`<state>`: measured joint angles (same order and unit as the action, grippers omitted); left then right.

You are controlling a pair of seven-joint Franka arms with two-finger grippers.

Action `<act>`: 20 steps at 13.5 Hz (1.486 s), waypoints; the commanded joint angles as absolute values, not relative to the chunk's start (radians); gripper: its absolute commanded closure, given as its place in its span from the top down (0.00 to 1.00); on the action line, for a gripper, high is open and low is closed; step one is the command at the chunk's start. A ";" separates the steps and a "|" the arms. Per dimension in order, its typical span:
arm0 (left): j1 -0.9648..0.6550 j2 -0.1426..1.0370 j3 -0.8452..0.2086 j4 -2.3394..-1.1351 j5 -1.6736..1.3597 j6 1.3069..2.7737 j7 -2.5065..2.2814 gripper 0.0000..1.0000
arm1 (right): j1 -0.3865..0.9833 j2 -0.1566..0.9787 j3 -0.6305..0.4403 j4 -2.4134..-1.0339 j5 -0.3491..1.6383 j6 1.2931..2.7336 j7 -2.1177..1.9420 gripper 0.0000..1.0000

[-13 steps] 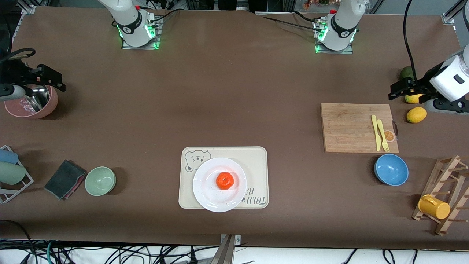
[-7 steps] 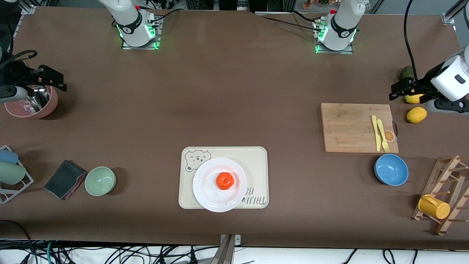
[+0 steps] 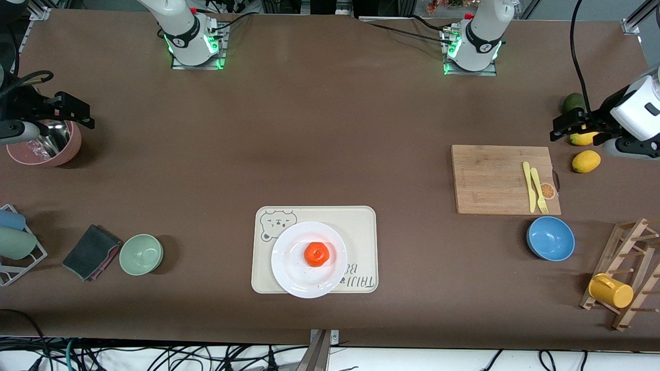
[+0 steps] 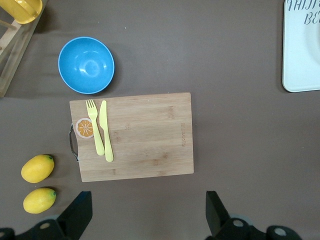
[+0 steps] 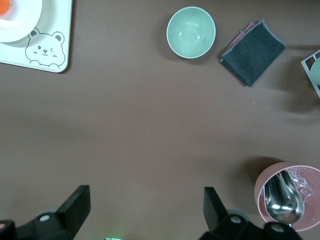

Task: Place orange and plate with both arms

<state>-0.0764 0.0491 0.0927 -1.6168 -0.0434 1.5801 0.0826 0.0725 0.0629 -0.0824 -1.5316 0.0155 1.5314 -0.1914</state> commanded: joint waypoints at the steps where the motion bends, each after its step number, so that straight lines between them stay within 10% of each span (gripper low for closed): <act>1: -0.072 0.060 0.091 -1.589 -0.026 1.566 0.089 1.00 | 0.072 0.064 -0.083 -1.482 0.002 1.509 -0.181 1.00; 20: -0.072 0.060 0.091 -1.589 -0.026 1.566 0.089 1.00 | 0.066 0.075 -0.089 -1.453 0.043 1.436 -0.190 1.00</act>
<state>-0.0760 0.0491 0.0928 -1.6165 -0.0434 1.5801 0.0826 0.0688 0.0807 -0.0843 -1.4737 0.0242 1.4787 -0.1900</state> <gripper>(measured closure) 0.000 0.000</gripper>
